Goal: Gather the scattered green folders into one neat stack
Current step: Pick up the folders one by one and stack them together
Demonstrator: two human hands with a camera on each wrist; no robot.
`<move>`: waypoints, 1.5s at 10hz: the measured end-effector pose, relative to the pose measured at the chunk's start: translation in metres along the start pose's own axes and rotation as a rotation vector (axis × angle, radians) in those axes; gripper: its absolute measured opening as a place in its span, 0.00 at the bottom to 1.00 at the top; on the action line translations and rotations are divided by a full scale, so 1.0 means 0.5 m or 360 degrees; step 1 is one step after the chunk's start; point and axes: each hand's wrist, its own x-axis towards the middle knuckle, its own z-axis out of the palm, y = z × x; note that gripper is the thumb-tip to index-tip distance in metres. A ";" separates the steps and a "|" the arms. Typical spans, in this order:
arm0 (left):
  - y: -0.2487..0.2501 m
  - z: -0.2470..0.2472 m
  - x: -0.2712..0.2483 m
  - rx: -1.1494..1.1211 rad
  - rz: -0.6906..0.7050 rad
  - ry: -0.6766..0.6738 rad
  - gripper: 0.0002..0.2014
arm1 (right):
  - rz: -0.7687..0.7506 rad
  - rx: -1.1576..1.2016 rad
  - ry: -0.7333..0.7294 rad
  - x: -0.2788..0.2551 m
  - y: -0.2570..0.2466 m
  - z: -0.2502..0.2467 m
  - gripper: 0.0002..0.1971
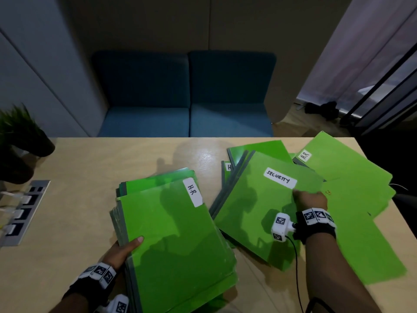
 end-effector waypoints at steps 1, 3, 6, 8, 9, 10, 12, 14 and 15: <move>0.001 0.003 -0.006 0.0005 0.0015 0.0011 0.35 | -0.0228 0.0153 -0.0120 -0.014 -0.064 -0.013 0.24; -0.003 0.001 -0.003 -0.0054 0.0056 -0.0004 0.43 | -0.0630 0.0783 -0.0266 -0.056 -0.227 -0.024 0.20; -0.093 -0.048 0.106 0.0050 0.0125 0.0020 0.62 | -0.0480 0.0382 -0.1125 -0.222 -0.025 0.261 0.22; -0.098 -0.064 0.111 0.0160 0.0207 0.0043 0.70 | -0.0898 -0.0854 -0.0975 -0.288 0.061 0.342 0.41; -0.008 -0.012 0.000 -0.0092 -0.0007 -0.0044 0.33 | -0.0984 -0.1036 -0.1214 -0.299 0.051 0.354 0.42; 0.026 0.014 -0.038 -0.0173 -0.0093 -0.0121 0.27 | -0.1072 -0.0904 -0.0962 -0.240 0.008 0.309 0.27; -0.023 -0.008 0.023 -0.0137 -0.0079 -0.0005 0.28 | 0.0127 -0.0559 0.0124 -0.049 0.039 0.130 0.48; -0.022 -0.014 0.020 -0.0106 -0.0002 -0.0080 0.29 | 0.0276 -0.0335 0.0000 0.004 0.076 0.121 0.49; -0.016 -0.010 0.020 -0.0132 0.0012 -0.0086 0.29 | 0.0279 -0.0233 -0.0135 0.006 0.066 0.121 0.45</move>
